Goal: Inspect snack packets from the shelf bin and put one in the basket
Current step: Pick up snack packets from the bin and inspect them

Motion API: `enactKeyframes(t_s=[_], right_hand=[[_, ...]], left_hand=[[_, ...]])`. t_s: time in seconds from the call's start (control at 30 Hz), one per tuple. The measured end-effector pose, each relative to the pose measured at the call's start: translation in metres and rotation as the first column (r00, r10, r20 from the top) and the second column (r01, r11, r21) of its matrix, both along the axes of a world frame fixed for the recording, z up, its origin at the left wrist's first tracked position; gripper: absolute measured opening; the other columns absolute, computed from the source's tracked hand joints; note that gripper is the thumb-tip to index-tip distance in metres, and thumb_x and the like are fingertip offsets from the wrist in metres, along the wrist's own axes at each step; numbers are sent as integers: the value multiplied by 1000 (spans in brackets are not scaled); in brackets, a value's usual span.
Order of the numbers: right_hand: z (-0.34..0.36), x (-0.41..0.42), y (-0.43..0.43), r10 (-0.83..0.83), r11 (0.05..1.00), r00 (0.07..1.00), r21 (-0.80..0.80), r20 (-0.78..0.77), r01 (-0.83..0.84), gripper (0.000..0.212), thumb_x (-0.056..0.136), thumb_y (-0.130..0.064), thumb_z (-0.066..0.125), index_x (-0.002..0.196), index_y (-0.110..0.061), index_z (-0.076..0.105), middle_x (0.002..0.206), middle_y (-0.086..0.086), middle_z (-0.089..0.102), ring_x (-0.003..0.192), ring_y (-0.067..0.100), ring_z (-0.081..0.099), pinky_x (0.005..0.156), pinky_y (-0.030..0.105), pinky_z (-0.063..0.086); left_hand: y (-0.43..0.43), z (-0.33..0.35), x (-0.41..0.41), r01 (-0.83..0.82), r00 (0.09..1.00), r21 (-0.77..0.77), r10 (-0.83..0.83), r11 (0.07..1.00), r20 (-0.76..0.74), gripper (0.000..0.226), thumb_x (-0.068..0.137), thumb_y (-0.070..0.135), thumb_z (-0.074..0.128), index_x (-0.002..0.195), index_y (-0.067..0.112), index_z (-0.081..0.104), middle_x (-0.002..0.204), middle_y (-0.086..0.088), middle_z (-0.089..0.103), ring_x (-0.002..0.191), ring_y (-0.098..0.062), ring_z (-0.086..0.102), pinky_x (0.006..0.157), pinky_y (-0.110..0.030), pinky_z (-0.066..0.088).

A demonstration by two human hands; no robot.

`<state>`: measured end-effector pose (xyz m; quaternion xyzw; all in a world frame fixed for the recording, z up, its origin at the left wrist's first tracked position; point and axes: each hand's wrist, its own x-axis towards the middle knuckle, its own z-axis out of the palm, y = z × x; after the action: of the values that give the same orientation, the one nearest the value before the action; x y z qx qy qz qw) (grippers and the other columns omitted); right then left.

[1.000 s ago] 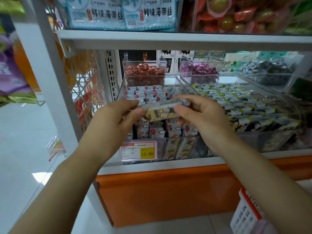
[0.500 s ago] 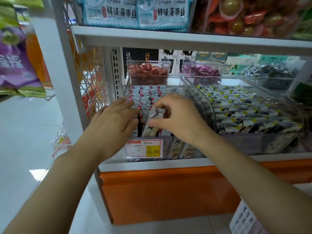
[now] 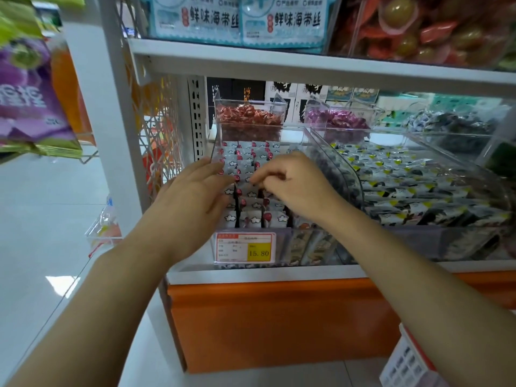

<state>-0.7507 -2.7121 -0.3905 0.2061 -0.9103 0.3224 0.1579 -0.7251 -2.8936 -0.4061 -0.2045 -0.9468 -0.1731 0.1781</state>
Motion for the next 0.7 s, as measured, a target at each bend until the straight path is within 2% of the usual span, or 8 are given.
enactKeyframes(t_s=[0.1,0.17,0.27,0.3,0.37,0.47,0.6,0.7], right_hand=[[2,-12,-1,-25,971,1000,237,-11,27,11,83,-26,64,89,-25,73,74,-23,51,98,13,40,79,31,37],[1,-15,-6,-1,913,1000,408,-29,13,11,80,-36,68,83,-26,72,70,-18,47,93,10,33,71,29,31],[1,-16,-12,37,880,998,475,-42,-13,11,80,-36,70,81,-25,69,75,-13,50,91,11,35,70,29,32],[3,-15,-12,49,912,998,409,-29,-33,9,81,-33,70,81,-24,68,77,-12,51,90,12,40,71,28,35],[10,-9,-11,72,988,997,136,1,-72,7,84,-23,68,78,-19,65,76,-12,53,78,6,49,67,18,39],[21,2,0,21,985,998,-169,-56,-30,10,87,-18,64,78,-18,59,78,-11,56,70,1,51,62,11,40],[21,21,26,-54,881,995,-473,-79,10,16,91,-11,56,77,-20,56,75,-5,60,59,0,57,54,15,47],[14,35,44,-45,746,999,-665,11,41,13,93,-8,53,81,-12,58,77,4,64,60,5,62,52,18,52]], left_hand=[[1,2,0,9,1000,2,-9,1000,-26,42,95,25,45,137,23,46,150,0,34,142,-18,19,115,-39,14],[1,3,1,11,999,7,-11,1000,-46,41,94,22,48,135,20,48,148,-2,37,140,-20,22,114,-34,13],[3,3,3,10,998,12,-9,1000,-56,41,94,18,49,135,20,49,147,-2,38,139,-22,24,113,-34,14],[4,4,3,8,998,13,-8,1000,-60,41,94,18,49,135,21,49,147,-2,38,139,-22,25,113,-35,15],[6,5,4,7,997,33,-4,999,-81,41,94,16,49,134,21,49,146,-2,40,137,-22,26,112,-35,17],[9,8,5,-10,990,101,24,995,-138,40,94,18,49,134,19,51,143,-1,45,134,-23,31,110,-36,21],[17,12,10,-16,985,177,45,984,-164,41,93,27,50,133,17,51,137,-3,50,126,-24,38,103,-31,25],[29,12,16,38,997,303,-15,952,-77,42,92,28,51,134,22,48,125,0,55,108,-19,49,93,-30,38]])
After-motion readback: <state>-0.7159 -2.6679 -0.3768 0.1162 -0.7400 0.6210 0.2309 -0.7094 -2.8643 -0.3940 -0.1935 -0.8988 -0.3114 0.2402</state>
